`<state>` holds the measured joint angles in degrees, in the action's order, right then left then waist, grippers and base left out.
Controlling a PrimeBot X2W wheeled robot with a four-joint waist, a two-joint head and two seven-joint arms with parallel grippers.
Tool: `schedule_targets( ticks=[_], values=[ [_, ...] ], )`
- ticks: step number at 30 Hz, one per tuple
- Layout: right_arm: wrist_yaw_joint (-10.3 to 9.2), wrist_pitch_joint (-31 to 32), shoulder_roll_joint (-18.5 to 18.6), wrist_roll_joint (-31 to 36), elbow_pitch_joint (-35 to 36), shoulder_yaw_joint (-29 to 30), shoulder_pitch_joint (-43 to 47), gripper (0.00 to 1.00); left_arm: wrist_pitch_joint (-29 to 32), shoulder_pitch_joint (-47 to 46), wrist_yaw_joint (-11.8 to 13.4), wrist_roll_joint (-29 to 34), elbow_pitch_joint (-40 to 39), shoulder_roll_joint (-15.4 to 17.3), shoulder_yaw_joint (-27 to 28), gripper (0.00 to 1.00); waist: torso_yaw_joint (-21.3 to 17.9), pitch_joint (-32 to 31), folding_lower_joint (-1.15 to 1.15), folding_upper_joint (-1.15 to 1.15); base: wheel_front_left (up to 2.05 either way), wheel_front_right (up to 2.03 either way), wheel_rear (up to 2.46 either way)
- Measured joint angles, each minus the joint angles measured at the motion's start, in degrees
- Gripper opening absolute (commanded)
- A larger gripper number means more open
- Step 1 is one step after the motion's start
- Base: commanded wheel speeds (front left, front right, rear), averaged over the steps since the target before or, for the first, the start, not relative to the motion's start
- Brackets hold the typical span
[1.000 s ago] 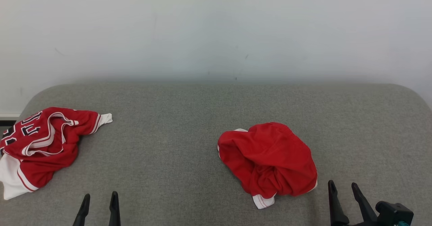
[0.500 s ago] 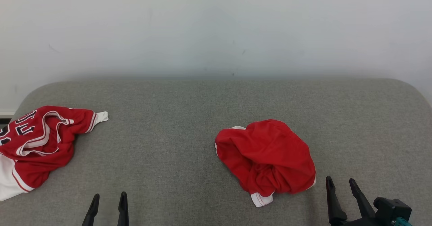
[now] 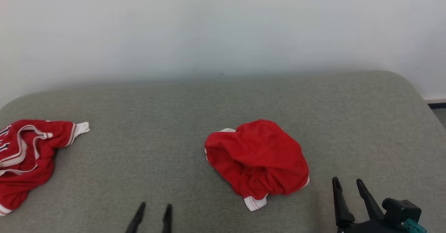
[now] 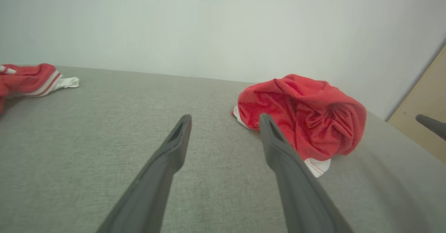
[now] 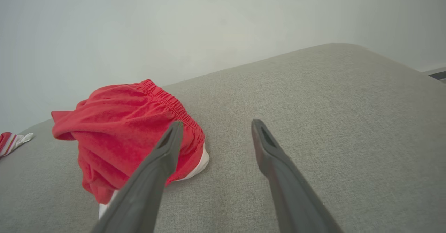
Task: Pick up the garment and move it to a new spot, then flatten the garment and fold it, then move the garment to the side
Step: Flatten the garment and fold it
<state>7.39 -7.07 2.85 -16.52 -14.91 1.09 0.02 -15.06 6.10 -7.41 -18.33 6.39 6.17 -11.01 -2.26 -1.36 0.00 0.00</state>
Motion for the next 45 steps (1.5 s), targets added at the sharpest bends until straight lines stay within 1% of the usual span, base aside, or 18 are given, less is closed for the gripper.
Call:
schedule_targets(
  ticks=[6,11,14,15,19,25,29,30,31,32,39,42,45],
  values=[
    [0.0,0.44,-0.02,0.0,0.54,-0.47,-0.54,1.0,-0.01,-3.19,-0.01,-2.32,6.09,0.83,-9.23,1.0,-4.47,0.83,0.0,0.0,0.0,0.0,0.0],
    [0.0,0.49,0.0,0.0,0.94,-0.14,-0.83,1.0,0.76,-7.67,-0.1,-4.12,13.47,0.68,-14.05,1.0,-8.94,2.12,0.0,0.0,0.0,0.0,0.0],
    [0.0,0.42,0.04,-0.01,1.16,0.1,-1.21,1.0,2.13,-10.15,-0.1,-5.75,17.9,0.02,-14.13,1.0,-11.55,3.11,0.0,0.0,0.0,0.0,0.0],
    [0.0,0.4,0.0,-0.03,1.23,0.11,-1.25,1.0,2.98,-10.89,-0.05,-7.17,19.56,-0.56,-13.47,1.0,-12.39,3.48,0.0,0.0,0.0,0.0,0.0],
    [0.0,-0.09,0.07,-0.57,1.2,-0.01,-1.44,1.0,5.45,-14.71,0.94,-9.53,24.17,-1.75,-12.74,1.0,-15.21,5.24,0.0,0.0,0.0,0.0,0.0],
    [0.0,-0.86,0.0,-1.67,0.63,-1.44,-2.47,1.0,6.59,-18.61,2.77,-9.96,28.09,-2.37,-13.13,1.0,-18.27,7.96,0.0,0.0,0.0,0.0,0.0],
    [0.0,-1.45,0.02,-1.97,0.01,-1.38,-2.64,1.0,6.59,-20.61,4.44,-8.43,30.21,-2.53,-14.39,1.0,-19.6,9.38,0.0,0.0,0.0,0.0,0.0],
    [0.0,-1.57,0.01,-2.02,-0.15,-1.38,-2.7,1.0,6.54,-21.07,4.46,-8.28,30.64,-2.53,-14.61,0.72,-19.79,9.67,0.0,0.0,0.0,0.0,0.0],
    [0.0,-1.72,0.02,-2.03,-0.33,-1.34,-2.77,1.0,6.2,-21.6,4.47,-8.05,31.11,-2.5,-14.9,0.13,-19.93,9.92,0.0,0.0,0.0,0.0,0.0],
    [0.0,-1.81,0.03,-2.03,-0.49,-1.36,-2.85,1.0,5.83,-22.0,4.48,-7.68,31.42,-2.52,-15.27,0.0,-20.02,10.1,0.0,0.0,0.0,0.0,0.0],
    [0.0,-2.0,0.0,-2.04,-1.07,-1.48,-3.38,1.0,2.34,-22.99,3.89,-7.46,30.9,-2.82,-16.14,0.0,-19.05,9.92,0.0,0.0,0.0,0.0,0.0],
    [0.0,-1.93,0.01,-1.92,-1.19,-1.44,-3.39,1.0,0.93,-23.53,4.12,-7.6,27.53,-2.93,-15.73,0.0,-18.1,9.37,0.01,0.01,0.0,0.0,0.0],
    [0.0,-1.48,0.01,-1.57,-1.2,-1.76,-3.39,1.0,0.45,-24.99,4.33,-5.76,22.51,-2.85,-16.01,0.0,-17.19,8.54,0.01,0.0,0.0,0.0,0.0]
  ],
)
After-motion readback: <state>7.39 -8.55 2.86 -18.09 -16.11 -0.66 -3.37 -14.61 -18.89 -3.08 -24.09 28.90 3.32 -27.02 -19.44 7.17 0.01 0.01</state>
